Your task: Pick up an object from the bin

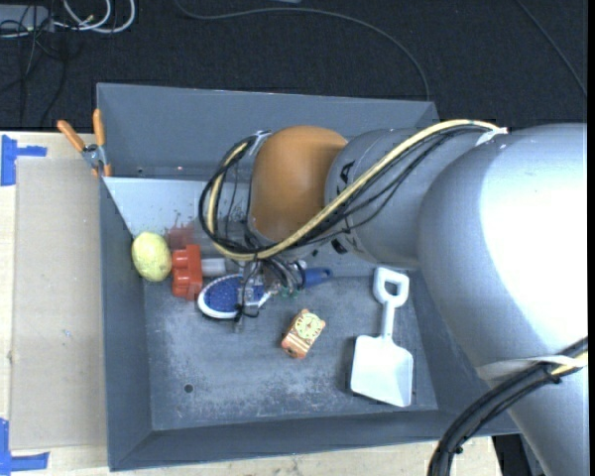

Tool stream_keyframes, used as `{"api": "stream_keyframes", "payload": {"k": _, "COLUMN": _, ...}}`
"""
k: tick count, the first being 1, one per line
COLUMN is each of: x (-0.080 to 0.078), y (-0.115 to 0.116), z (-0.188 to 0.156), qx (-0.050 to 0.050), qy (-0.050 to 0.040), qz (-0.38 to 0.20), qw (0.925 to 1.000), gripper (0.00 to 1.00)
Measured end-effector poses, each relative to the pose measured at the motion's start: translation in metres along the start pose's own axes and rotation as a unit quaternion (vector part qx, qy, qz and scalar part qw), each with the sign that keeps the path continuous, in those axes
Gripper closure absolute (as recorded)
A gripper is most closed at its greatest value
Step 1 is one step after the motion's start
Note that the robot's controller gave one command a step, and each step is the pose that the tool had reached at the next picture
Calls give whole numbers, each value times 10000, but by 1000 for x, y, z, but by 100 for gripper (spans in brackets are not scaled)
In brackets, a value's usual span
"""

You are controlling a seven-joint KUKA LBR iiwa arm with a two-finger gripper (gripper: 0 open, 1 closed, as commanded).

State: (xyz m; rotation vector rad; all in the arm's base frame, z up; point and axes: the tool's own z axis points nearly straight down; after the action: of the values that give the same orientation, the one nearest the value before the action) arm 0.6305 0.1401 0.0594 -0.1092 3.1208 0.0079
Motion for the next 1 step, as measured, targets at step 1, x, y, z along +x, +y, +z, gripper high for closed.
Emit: {"api": "stream_keyframes", "payload": {"k": 1, "x": 5, "y": 0, "z": -20, "qx": 14, "qy": 94, "qz": -48, "qw": 9999, "gripper": 0}}
